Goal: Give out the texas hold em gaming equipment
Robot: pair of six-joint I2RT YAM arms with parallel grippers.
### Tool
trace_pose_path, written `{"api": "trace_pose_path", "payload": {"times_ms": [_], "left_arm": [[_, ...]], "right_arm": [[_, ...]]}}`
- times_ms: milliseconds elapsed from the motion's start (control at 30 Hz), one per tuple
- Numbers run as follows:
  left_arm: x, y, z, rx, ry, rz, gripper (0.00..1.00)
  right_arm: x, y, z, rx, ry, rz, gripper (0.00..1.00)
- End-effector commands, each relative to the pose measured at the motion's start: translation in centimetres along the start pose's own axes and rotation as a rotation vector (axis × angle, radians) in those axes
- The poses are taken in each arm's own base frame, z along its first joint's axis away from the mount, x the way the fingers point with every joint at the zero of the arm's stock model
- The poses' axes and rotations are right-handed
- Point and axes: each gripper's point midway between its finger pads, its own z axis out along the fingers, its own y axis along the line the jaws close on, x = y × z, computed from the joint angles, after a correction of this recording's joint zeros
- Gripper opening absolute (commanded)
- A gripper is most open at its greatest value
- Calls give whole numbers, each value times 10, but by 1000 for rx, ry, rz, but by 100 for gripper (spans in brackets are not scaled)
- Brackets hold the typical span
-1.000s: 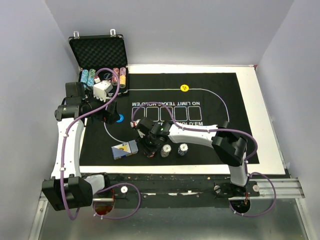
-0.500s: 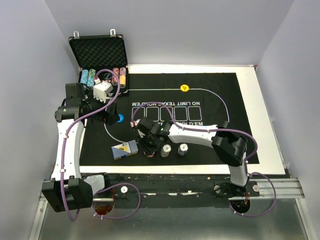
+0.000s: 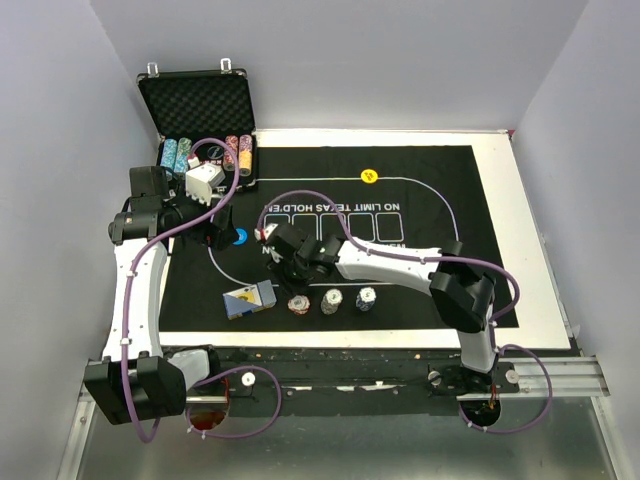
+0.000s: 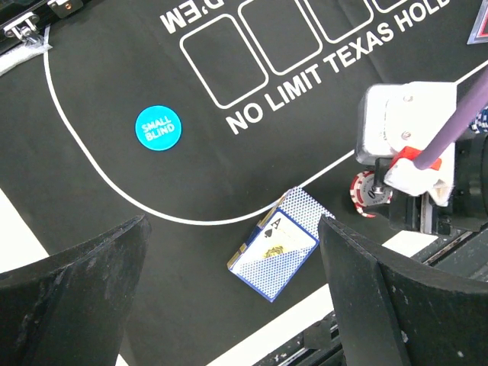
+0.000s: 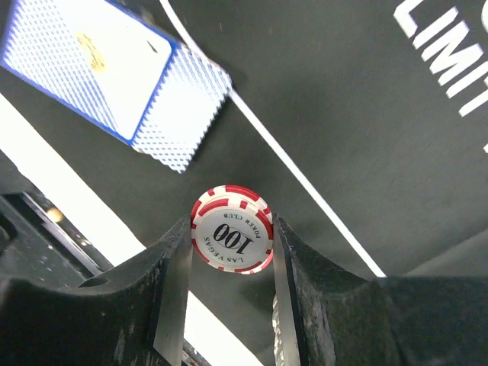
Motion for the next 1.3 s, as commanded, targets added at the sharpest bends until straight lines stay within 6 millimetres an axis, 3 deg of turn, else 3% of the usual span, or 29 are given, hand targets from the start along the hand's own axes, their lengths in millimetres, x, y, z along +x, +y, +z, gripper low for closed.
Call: {"api": "trace_pose_path", "payload": {"times_ms": [0, 267, 367, 633, 933, 1133, 1267], "left_arm": [[-5, 4, -6, -27, -24, 13, 99], [-8, 3, -9, -26, -32, 3, 99], [-9, 3, -10, -28, -36, 4, 99], [-9, 1, -10, -17, -35, 2, 99], [-8, 0, -10, -11, -38, -3, 99], [-8, 1, -8, -8, -36, -11, 99], [-6, -1, -7, -1, -36, -16, 99]], "right_arm": [[-37, -11, -6, 22, -66, -9, 27], [-100, -28, 34, -10, -115, -8, 27], [-111, -36, 56, -6, -119, 4, 27], [-124, -54, 98, 22, -150, 22, 28], [-130, -54, 120, 1, -183, 47, 33], [-131, -57, 121, 9, -189, 54, 63], [-135, -59, 107, 25, -210, 57, 77]]}}
